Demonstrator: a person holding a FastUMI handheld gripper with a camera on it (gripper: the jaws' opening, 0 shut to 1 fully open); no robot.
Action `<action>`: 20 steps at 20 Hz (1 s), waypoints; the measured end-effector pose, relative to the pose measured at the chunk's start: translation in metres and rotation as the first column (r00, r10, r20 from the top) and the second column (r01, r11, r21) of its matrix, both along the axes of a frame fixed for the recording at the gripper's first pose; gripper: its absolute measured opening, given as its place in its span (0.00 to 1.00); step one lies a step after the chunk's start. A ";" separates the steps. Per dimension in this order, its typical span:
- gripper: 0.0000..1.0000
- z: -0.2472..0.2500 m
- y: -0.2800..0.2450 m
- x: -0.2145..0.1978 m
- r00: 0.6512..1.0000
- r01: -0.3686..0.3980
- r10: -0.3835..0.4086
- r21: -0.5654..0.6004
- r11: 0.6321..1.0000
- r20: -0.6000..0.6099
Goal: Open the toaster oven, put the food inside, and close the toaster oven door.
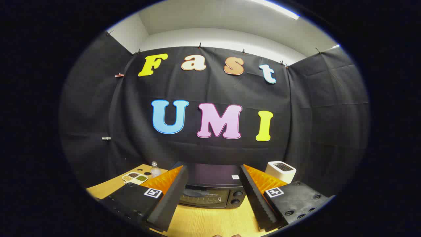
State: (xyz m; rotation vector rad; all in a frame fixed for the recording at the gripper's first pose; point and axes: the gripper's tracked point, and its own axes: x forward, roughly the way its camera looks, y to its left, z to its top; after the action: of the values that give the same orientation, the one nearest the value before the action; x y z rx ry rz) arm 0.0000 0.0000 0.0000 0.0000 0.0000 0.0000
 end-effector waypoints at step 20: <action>0.97 -0.031 -0.017 -0.005 0.997 0.039 -0.038 0.008 0.999 -0.069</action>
State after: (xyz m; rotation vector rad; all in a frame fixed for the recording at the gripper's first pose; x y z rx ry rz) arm -0.0045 -0.0165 -0.0312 0.0093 0.0685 -0.0388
